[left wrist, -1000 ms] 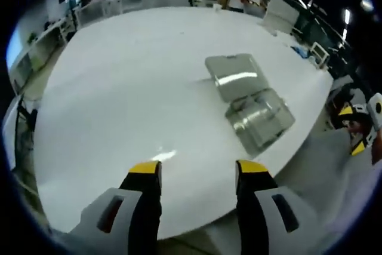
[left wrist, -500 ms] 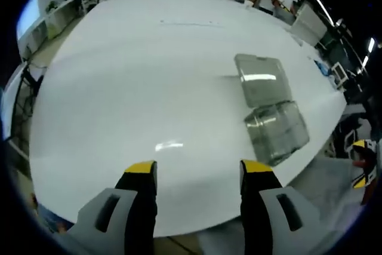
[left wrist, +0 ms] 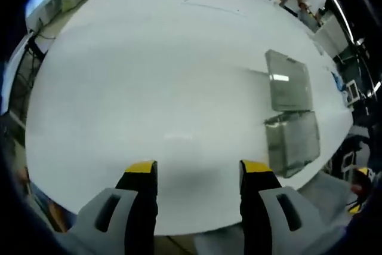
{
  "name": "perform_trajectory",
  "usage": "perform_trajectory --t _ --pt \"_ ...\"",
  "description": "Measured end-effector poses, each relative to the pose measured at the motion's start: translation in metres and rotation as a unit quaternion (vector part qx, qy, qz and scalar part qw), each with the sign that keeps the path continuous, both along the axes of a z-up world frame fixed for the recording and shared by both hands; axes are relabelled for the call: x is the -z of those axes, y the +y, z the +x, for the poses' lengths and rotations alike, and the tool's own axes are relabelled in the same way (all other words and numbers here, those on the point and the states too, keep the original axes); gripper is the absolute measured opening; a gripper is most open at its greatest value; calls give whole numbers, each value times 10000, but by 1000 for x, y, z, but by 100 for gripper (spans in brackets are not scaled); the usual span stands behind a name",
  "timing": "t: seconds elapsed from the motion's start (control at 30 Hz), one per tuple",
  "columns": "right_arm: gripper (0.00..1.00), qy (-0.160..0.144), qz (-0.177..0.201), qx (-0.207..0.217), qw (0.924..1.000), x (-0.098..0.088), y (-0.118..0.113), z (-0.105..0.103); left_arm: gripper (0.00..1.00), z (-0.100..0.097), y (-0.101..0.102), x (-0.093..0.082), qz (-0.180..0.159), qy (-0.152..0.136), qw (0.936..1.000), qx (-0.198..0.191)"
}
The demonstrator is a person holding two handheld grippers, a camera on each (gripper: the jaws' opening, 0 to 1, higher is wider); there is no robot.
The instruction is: Insert the divider into the dual guide fixture by aligning both edges with the guide slots and pushing it downward to the bottom, including one-sided entry, uneven engagement, binding, and posture correction.
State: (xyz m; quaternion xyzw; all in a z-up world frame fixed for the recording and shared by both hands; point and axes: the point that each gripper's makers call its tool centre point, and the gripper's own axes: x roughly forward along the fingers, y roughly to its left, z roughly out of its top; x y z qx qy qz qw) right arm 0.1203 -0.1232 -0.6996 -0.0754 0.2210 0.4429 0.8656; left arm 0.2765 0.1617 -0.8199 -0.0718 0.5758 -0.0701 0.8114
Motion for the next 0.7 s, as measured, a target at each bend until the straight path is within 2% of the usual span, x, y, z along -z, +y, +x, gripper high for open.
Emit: perform_trajectory --t 0.13,0.23,0.4,0.57,0.7 --pt "51 19 -5 10 10000 1 -1 0 53 0 1 7 -73 233 9996 -113" --pt "50 24 -12 7 10000 1 -1 0 53 0 1 11 -182 408 9982 -406" --pt "50 32 19 59 10000 0 -3 1 53 -5 6 21 37 750 9959 -512" --pt "50 65 82 120 9999 -1 -5 3 53 -5 8 28 147 909 9936 -653" --pt "50 83 112 141 9998 -1 -5 4 52 0 0 29 113 908 9937 -646"
